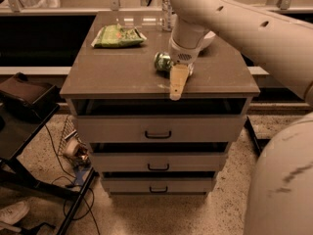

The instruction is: Knock green can over

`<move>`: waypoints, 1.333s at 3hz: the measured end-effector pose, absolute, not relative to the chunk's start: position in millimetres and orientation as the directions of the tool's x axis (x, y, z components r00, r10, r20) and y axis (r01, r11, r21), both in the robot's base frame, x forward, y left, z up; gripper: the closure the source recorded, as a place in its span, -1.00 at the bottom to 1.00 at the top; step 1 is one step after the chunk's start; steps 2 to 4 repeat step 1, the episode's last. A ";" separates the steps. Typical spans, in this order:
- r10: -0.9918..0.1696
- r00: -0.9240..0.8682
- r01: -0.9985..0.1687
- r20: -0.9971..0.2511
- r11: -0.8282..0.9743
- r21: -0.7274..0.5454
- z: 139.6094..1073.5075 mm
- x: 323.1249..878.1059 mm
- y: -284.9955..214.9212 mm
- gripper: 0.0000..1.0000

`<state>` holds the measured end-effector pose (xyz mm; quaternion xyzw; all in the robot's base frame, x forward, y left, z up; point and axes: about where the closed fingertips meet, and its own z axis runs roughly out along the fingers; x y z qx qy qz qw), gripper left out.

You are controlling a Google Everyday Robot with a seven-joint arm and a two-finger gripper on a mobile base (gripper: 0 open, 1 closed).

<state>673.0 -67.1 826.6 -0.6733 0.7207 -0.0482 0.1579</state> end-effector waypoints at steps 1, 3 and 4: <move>-0.986 -0.043 -0.955 -0.163 0.089 -0.282 826.5 673.0 -67.1 -1.00; -0.986 -0.043 -0.955 -0.163 0.089 -0.282 826.5 673.0 -67.1 -1.00; -0.986 -0.043 -0.955 -0.163 0.089 -0.282 826.5 673.0 -67.1 -1.00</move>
Offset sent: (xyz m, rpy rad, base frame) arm 0.0000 0.0000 0.0000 0.0000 0.0000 0.0000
